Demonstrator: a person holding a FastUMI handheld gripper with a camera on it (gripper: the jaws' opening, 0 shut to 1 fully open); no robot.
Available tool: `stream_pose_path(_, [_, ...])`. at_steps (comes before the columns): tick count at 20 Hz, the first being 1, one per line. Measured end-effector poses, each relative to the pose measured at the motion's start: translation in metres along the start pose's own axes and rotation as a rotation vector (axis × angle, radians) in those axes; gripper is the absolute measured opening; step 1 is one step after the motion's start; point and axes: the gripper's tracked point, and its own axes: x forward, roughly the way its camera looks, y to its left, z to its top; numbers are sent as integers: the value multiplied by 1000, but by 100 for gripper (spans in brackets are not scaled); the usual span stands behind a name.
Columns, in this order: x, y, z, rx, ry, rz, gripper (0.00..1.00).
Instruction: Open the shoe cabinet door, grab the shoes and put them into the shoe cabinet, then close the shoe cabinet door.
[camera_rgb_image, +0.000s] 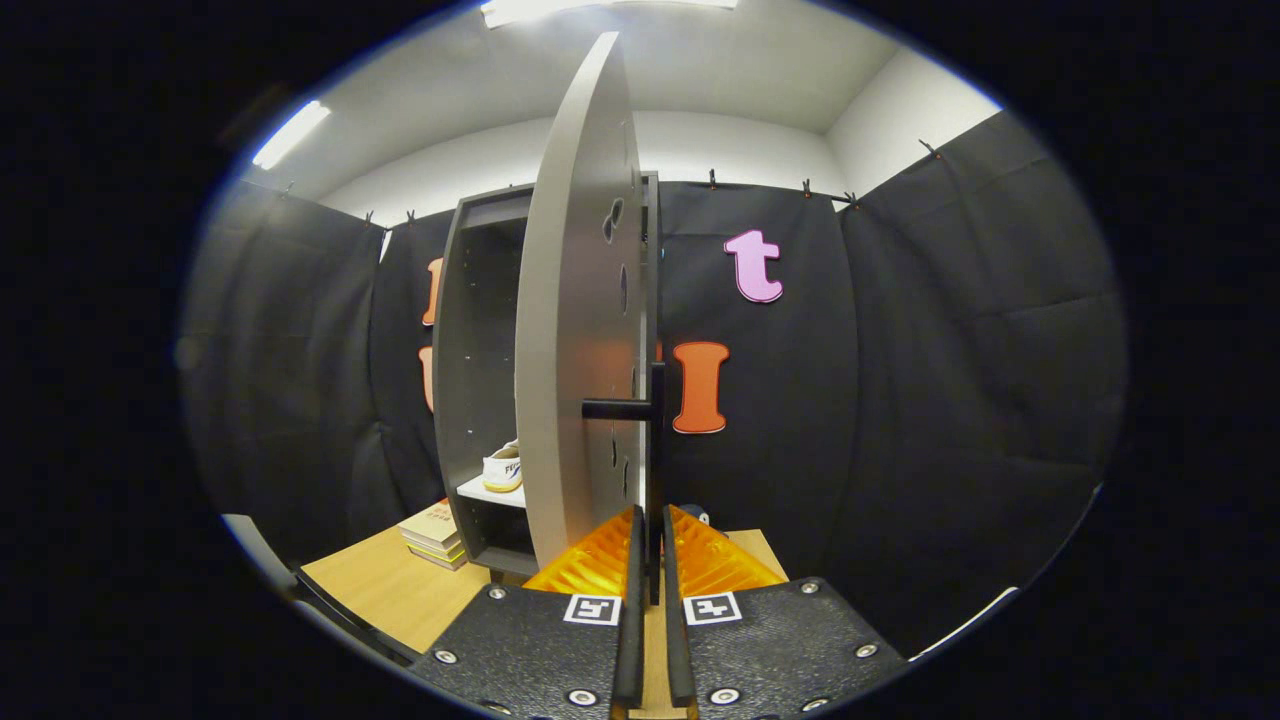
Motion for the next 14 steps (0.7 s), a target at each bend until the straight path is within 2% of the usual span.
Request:
stream_pose_path(6, [-19,-1,4,-17,7,-82,10])
stream_pose_path(9, [-20,-11,7,-36,1,-186,14])
stream_pose_path(12, [-29,-11,10,-29,13,-251,24])
stream_pose_path(14, [-33,6,12,-7,17,-217,33])
